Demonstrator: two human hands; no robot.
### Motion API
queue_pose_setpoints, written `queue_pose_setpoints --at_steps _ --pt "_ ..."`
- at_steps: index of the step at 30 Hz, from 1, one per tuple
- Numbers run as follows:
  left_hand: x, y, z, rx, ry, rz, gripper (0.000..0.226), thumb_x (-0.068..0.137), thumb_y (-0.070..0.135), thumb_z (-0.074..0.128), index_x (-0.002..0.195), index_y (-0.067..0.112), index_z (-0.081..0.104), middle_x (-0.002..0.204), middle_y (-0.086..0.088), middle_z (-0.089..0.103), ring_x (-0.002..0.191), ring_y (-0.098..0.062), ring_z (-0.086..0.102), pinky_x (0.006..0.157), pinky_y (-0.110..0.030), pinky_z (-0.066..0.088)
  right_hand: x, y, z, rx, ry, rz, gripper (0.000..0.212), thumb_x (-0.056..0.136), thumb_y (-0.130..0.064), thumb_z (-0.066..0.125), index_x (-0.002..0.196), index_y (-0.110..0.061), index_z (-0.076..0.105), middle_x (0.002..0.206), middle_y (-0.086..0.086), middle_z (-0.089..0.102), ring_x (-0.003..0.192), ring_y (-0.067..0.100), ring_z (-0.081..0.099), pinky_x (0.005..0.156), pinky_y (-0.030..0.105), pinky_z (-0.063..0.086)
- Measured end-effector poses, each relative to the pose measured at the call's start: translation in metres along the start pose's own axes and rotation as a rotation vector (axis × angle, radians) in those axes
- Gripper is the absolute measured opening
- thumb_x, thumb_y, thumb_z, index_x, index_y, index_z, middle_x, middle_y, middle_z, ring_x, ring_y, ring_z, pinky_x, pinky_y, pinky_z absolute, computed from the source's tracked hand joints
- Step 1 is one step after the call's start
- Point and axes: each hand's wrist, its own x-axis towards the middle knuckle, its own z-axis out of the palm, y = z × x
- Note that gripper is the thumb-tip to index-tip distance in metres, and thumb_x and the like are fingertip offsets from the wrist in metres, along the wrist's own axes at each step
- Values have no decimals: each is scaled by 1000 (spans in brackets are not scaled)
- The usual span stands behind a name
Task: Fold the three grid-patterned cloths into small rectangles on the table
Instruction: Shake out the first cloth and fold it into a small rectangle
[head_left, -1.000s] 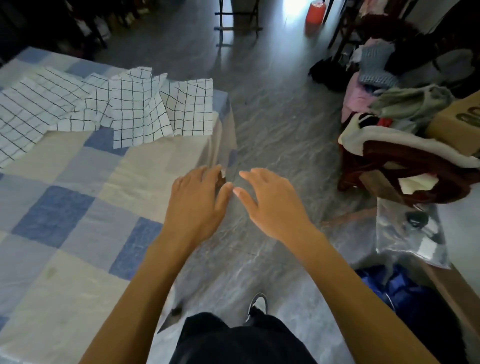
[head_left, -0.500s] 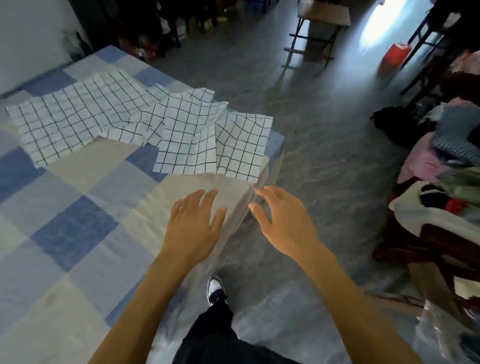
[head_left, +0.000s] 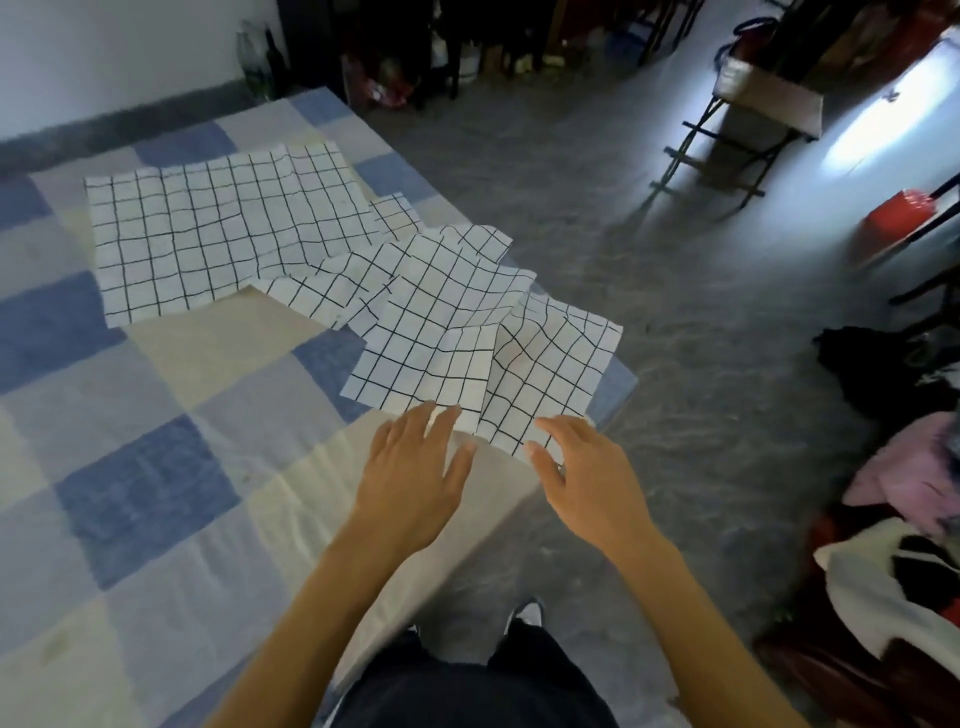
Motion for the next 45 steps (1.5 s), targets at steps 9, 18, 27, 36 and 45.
queue_pose_setpoints --at_steps 9,18,27,36,45 --pt "63 36 41 -7 61 -194 50 99 42 32 143 20 31 151 -7 29 139 -22 24 114 -37 14 93 74 4 -9 -184 -184 45 98 -44 40 133 -18 51 132 2 55 122 20 50 101 38 43" --pt "107 102 123 18 214 -467 34 92 33 44 119 24 62 134 -17 51 123 -33 47 103 -45 36 172 162 -4 -119 -364 -463 46 96 -42 36 124 -15 60 132 7 57 133 26 38 108 41 33" --pt "113 119 190 -35 147 -680 26 87 37 62 109 26 70 139 -15 47 130 -33 39 103 -45 35 204 203 9 -240 -529 -600 36 98 -27 47 134 -24 51 148 0 40 143 21 21 110 37 27" --pt "107 123 221 33 123 -609 31 60 19 85 89 26 76 129 -14 57 119 -34 51 92 -44 46 198 212 33 -150 -564 -579 34 97 -25 49 130 -20 55 147 4 39 143 24 22 114 40 26" --pt "97 106 202 -30 396 -620 11 76 8 72 85 14 75 113 -10 65 114 -31 53 89 -42 47 191 199 36 -138 -551 -632 42 95 -37 51 133 -20 51 151 5 33 144 25 19 116 45 23"
